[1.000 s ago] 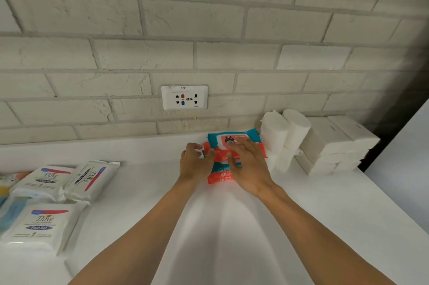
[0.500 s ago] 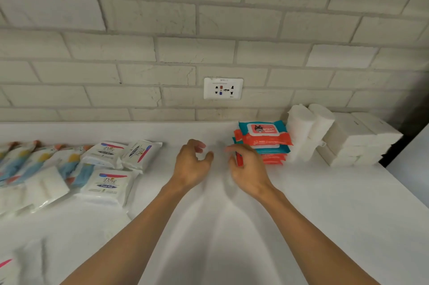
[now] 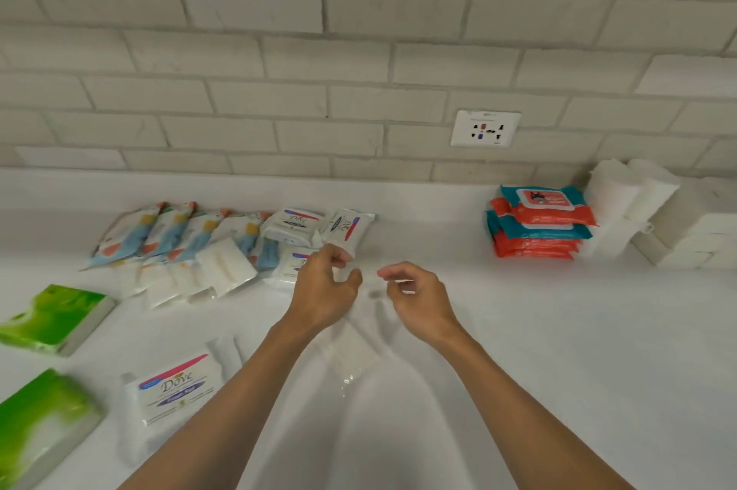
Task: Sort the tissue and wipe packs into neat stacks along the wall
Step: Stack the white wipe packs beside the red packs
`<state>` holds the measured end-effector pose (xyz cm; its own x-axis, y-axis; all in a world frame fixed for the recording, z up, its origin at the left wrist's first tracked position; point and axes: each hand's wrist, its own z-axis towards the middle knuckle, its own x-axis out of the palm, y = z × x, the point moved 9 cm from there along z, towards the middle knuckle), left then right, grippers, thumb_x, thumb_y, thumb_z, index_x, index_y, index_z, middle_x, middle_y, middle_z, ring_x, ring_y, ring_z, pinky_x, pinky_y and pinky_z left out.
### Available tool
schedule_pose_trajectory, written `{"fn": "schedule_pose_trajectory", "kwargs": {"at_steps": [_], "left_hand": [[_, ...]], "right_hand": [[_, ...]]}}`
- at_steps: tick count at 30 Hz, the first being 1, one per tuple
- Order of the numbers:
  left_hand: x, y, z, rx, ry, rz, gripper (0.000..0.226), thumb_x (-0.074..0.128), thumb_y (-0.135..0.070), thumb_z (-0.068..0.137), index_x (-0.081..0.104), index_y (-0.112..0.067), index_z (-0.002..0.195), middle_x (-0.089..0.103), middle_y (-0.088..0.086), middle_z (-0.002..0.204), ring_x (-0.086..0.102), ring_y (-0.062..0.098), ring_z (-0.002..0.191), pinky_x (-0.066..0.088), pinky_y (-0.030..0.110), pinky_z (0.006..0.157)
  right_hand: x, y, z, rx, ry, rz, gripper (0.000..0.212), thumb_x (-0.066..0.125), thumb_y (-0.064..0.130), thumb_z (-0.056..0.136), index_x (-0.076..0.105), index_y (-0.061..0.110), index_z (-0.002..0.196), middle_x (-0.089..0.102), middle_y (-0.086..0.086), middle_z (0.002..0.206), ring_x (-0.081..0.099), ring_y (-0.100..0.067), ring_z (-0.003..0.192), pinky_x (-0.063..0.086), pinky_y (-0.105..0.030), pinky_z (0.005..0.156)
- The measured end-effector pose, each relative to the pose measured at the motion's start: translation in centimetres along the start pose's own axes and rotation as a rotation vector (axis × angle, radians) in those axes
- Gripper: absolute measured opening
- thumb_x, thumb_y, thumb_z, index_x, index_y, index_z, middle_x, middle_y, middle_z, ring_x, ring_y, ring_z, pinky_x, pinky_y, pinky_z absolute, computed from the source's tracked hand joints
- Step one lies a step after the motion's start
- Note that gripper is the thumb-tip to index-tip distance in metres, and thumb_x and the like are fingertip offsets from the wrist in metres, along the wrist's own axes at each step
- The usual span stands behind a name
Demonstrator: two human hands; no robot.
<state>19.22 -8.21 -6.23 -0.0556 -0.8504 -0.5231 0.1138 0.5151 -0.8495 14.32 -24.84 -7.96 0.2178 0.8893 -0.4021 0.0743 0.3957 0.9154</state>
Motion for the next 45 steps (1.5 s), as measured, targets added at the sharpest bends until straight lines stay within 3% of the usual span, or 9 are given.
{"fn": "schedule_pose_trajectory", "kwargs": {"at_steps": [3,12,18,21,30,34,37,40,45], "left_hand": [[-2.6,2.8,0.1,-0.06,0.001,0.046,0.027,0.069,-0.022,0.087,0.055,-0.019,0.11,0.059,-0.003,0.11,0.055,0.015,0.098,0.046,0.025,0.084],[-7.6,6.6,2.1,-0.095,-0.061,0.173,0.037,0.071,-0.025,0.085,0.054,-0.014,0.117,0.06,0.006,0.117,0.057,0.026,0.111,0.047,0.042,0.098],[-6.7,7.7,3.9,-0.159,0.093,0.22,0.045,0.063,-0.026,0.091,0.049,-0.01,0.131,0.058,0.011,0.131,0.054,0.032,0.121,0.047,0.039,0.099],[-5.7,8.0,4.2,-0.177,0.155,0.232,0.04,0.057,-0.023,0.097,0.051,-0.006,0.132,0.059,0.011,0.134,0.054,0.029,0.124,0.044,0.032,0.098],[-6.3,11.1,4.5,-0.27,0.107,0.129,0.038,0.06,-0.02,0.096,0.052,-0.011,0.131,0.055,0.013,0.137,0.052,0.03,0.126,0.044,0.034,0.102],[-6.6,10.9,3.9,-0.28,0.083,0.007,0.038,0.065,-0.018,0.092,0.05,-0.017,0.127,0.057,0.012,0.135,0.059,0.029,0.118,0.052,0.035,0.093],[-6.9,10.0,3.0,-0.26,0.075,-0.089,0.042,0.066,-0.015,0.091,0.047,-0.017,0.128,0.058,0.011,0.134,0.063,0.028,0.112,0.055,0.037,0.088],[-7.9,10.0,1.9,-0.259,0.082,-0.206,0.041,0.067,-0.016,0.09,0.045,-0.021,0.125,0.062,0.009,0.129,0.066,0.025,0.105,0.058,0.04,0.087],[-10.9,10.3,0.4,-0.17,0.117,-0.092,0.029,0.068,-0.024,0.09,0.055,-0.023,0.116,0.065,0.0,0.115,0.063,0.018,0.101,0.053,0.025,0.074]], "right_hand": [[3.2,-0.1,-0.5,0.094,0.042,0.04,0.025,0.055,0.007,0.091,0.071,0.025,0.098,0.068,0.011,0.102,0.065,0.008,0.081,0.044,-0.007,0.062],[8.4,-0.4,1.3,0.257,0.027,0.058,0.024,0.06,0.016,0.091,0.061,0.024,0.113,0.059,0.001,0.116,0.059,-0.01,0.096,0.04,-0.008,0.056],[11.3,-1.4,3.9,0.446,0.036,0.132,0.048,0.061,0.024,0.091,0.041,0.02,0.134,0.055,-0.006,0.133,0.059,-0.022,0.111,0.053,-0.037,0.093],[12.3,-0.9,4.6,0.488,0.032,0.136,0.054,0.06,0.028,0.092,0.038,0.017,0.14,0.053,-0.004,0.134,0.056,-0.022,0.112,0.05,-0.032,0.08],[13.5,-2.1,4.6,0.597,0.043,0.37,0.014,0.069,0.025,0.088,0.064,0.013,0.095,0.075,-0.008,0.094,0.071,-0.026,0.086,0.053,-0.033,0.065],[14.5,-1.3,4.4,0.541,0.051,0.451,0.032,0.076,0.021,0.082,0.067,0.01,0.111,0.075,-0.007,0.099,0.073,-0.023,0.085,0.06,-0.035,0.072],[14.4,0.1,3.6,0.489,0.053,0.49,0.034,0.077,0.022,0.082,0.065,0.016,0.112,0.075,-0.007,0.1,0.073,-0.022,0.084,0.058,-0.031,0.06],[14.3,1.2,2.1,0.461,0.105,0.563,0.03,0.075,0.018,0.084,0.064,0.018,0.113,0.074,-0.009,0.102,0.073,-0.027,0.089,0.061,-0.044,0.068],[14.5,2.2,-0.7,0.439,0.145,0.655,0.03,0.071,0.012,0.087,0.063,0.013,0.116,0.074,-0.013,0.104,0.073,-0.03,0.09,0.06,-0.05,0.073]]}}
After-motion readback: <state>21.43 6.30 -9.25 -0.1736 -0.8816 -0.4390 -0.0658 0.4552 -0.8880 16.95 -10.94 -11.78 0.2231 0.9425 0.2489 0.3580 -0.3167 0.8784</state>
